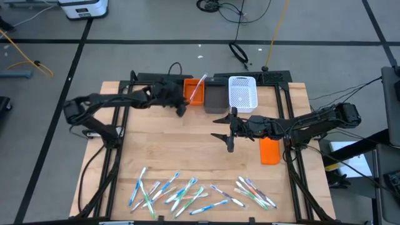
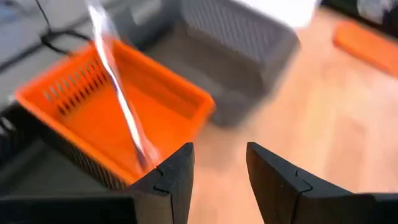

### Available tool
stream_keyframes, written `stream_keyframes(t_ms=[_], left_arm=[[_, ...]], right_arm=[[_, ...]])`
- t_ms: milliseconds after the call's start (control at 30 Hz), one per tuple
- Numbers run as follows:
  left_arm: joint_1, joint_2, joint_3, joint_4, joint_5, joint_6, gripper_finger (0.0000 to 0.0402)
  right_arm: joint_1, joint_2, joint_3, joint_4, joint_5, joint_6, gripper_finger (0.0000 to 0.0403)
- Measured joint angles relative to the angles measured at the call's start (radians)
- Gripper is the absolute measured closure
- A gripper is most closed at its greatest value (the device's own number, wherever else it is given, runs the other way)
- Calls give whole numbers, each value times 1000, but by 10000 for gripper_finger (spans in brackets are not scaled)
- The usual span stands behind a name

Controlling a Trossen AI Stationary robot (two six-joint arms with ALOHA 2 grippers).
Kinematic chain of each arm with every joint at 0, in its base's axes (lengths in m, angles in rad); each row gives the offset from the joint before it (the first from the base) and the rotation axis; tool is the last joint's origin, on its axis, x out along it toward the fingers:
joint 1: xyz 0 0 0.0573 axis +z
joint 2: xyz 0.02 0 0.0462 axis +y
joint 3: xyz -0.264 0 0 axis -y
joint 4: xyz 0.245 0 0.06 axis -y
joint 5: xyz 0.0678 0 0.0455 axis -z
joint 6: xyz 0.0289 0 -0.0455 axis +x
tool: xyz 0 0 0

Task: Pick & Place Toothbrushes
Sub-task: Put the blue toothbrush into the gray bin

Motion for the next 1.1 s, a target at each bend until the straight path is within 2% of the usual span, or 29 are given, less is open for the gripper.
stream_keyframes(t_ms=[233, 400, 633, 833, 1100], left_arm=[[-141, -125, 0, -285, -9, -23, 254], [-268, -173, -1, -444, -78, -143, 254], [-490, -197, -1, -651, -242, -426, 254], [-704, -197, -1, -783, -297, -713, 254], [-963, -195, -1, -851, -340, -1113, 254]], right_arm=[[0, 0, 0, -7, 0, 2, 149], [0, 0, 0, -22, 0, 2, 149], [0, 0, 0, -24, 0, 2, 149], [0, 0, 0, -29, 0, 2, 149], [0, 0, 0, -29, 0, 0, 149]])
